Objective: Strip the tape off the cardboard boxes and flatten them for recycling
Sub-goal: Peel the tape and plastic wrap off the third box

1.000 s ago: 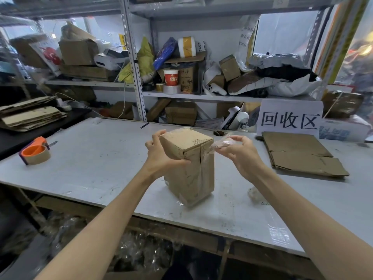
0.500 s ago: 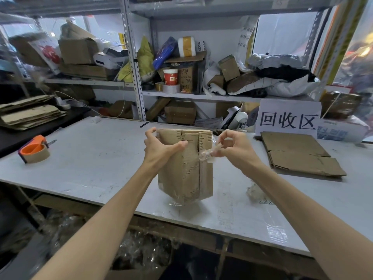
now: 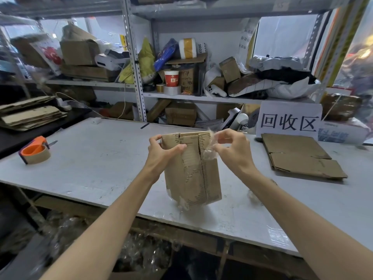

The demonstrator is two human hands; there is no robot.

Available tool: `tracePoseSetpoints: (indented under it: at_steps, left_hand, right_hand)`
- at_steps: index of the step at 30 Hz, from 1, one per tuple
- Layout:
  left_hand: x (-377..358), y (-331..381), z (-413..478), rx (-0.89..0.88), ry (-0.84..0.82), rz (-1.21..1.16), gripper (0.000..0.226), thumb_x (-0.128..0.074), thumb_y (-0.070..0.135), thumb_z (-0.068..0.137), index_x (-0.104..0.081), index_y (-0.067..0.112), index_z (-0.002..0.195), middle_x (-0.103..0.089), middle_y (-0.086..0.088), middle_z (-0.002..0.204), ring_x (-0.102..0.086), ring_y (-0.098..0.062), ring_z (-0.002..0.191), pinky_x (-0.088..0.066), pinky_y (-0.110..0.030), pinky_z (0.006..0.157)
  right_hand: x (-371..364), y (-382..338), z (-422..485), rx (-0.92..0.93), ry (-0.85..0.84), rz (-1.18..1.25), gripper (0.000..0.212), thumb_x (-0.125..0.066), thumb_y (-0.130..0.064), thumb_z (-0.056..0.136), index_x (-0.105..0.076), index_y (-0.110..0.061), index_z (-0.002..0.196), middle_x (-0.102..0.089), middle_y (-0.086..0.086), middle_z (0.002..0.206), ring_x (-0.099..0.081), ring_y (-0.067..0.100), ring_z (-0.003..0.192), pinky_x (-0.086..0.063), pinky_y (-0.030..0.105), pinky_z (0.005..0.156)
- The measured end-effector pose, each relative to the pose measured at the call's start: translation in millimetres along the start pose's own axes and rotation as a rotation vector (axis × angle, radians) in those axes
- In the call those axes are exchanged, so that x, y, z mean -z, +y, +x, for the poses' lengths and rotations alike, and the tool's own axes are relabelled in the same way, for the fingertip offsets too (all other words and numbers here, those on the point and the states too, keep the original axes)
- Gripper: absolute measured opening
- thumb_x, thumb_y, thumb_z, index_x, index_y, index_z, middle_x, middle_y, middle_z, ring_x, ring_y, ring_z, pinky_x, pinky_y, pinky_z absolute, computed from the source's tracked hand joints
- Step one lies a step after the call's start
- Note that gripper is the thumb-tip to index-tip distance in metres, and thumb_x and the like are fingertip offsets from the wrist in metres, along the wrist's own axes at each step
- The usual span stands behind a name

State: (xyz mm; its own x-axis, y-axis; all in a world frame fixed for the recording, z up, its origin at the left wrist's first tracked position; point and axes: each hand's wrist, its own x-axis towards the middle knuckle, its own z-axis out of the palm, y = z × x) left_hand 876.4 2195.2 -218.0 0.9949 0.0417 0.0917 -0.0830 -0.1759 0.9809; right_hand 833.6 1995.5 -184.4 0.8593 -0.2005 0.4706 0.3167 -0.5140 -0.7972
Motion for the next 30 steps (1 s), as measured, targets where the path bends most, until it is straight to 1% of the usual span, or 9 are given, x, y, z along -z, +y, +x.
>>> tracePoseSetpoints:
  at_steps: [2,5,10,16,18,20,24,27,30]
  left_hand:
    - [-0.8,0.6,-0.6,0.0,-0.012,0.004,0.098,-0.072,0.06,0.055,-0.028,0.025,0.135,-0.044,-0.008,0.138,-0.051,-0.023,0.12,-0.043,-0.022,0.069]
    - [0.6,1.2,-2.3,-0.001,-0.029,0.007,0.094,-0.071,0.059,0.056,-0.027,0.027,0.134,-0.043,-0.007,0.138,-0.052,-0.019,0.117,-0.041,-0.02,0.066]
    - [3.6,2.2,-6.9,-0.006,-0.041,0.003,0.09,-0.071,0.057,0.056,-0.028,0.029,0.13,-0.044,-0.003,0.133,-0.053,-0.007,0.098,-0.04,-0.017,0.064]
    - [-1.7,5.8,-7.7,-0.031,0.046,-0.013,0.101,-0.078,0.059,0.049,-0.033,0.026,0.133,-0.051,-0.003,0.125,-0.058,-0.021,0.113,-0.055,-0.038,0.09]
    - [-2.1,8.9,-7.2,0.004,0.04,-0.049,0.11,-0.074,0.064,0.04,-0.036,0.022,0.134,-0.055,-0.004,0.123,-0.061,-0.02,0.108,-0.057,-0.041,0.086]
    - [-1.5,10.1,-9.3,0.044,0.024,-0.095,0.116,-0.069,0.067,0.037,-0.036,0.019,0.137,-0.055,-0.003,0.119,-0.06,-0.015,0.101,-0.053,-0.035,0.072]
    - [0.2,9.9,-8.8,0.107,0.006,-0.134,0.116,-0.067,0.068,0.038,-0.039,0.014,0.137,-0.057,-0.009,0.121,-0.061,-0.017,0.098,-0.048,-0.033,0.064]
    - [4.1,9.6,-6.4,0.156,0.063,-0.182,0.115,-0.068,0.068,0.038,-0.043,0.009,0.133,-0.056,-0.014,0.126,-0.06,-0.023,0.105,-0.051,-0.04,0.07]
    - [9.2,5.1,-5.2,0.176,0.152,-0.129,0.109,-0.069,0.071,0.035,-0.036,0.022,0.126,-0.05,-0.01,0.129,-0.055,-0.027,0.116,-0.051,-0.052,0.092]
  right_hand:
    - [-2.9,1.5,-1.1,-0.055,0.026,0.105,0.009,-0.063,-0.018,0.081,-0.065,-0.015,0.089,-0.068,-0.005,0.084,-0.064,0.006,0.081,-0.052,0.022,0.068]
    - [-3.9,4.5,0.2,-0.056,0.024,0.103,0.026,-0.071,-0.024,0.083,-0.061,-0.016,0.105,-0.066,-0.008,0.09,-0.063,0.004,0.085,-0.051,0.014,0.067]
    - [-2.3,5.6,5.9,-0.074,0.049,0.108,0.014,-0.075,-0.012,0.08,-0.07,-0.012,0.093,-0.07,-0.003,0.082,-0.066,0.006,0.078,-0.055,0.018,0.071]
    - [-2.3,6.6,2.9,-0.11,0.133,0.115,0.011,-0.072,-0.006,0.081,-0.067,-0.01,0.09,-0.068,0.0,0.082,-0.064,0.008,0.077,-0.052,0.014,0.067]
    - [-3.5,7.1,-1.0,-0.12,0.175,0.131,0.011,-0.071,-0.006,0.083,-0.063,-0.012,0.09,-0.066,-0.001,0.081,-0.063,0.006,0.075,-0.05,0.011,0.058]
    - [-3.2,8.4,-3.4,-0.148,0.213,0.163,0.012,-0.069,-0.007,0.084,-0.061,-0.013,0.09,-0.065,0.0,0.082,-0.063,0.008,0.075,-0.045,0.009,0.053]
    - [-3.0,10.3,-8.2,-0.171,0.212,0.178,0.01,-0.068,-0.006,0.084,-0.063,-0.014,0.088,-0.065,-0.001,0.081,-0.063,0.008,0.077,-0.044,0.011,0.058]
    - [0.0,8.6,-11.5,-0.133,0.241,0.212,0.011,-0.066,-0.003,0.082,-0.066,-0.013,0.084,-0.066,-0.002,0.078,-0.063,0.011,0.075,-0.046,0.012,0.06]
    - [5.9,3.2,-9.1,-0.044,0.179,0.201,0.012,-0.068,-0.003,0.08,-0.07,-0.013,0.084,-0.068,-0.003,0.076,-0.064,0.006,0.07,-0.047,0.01,0.058]
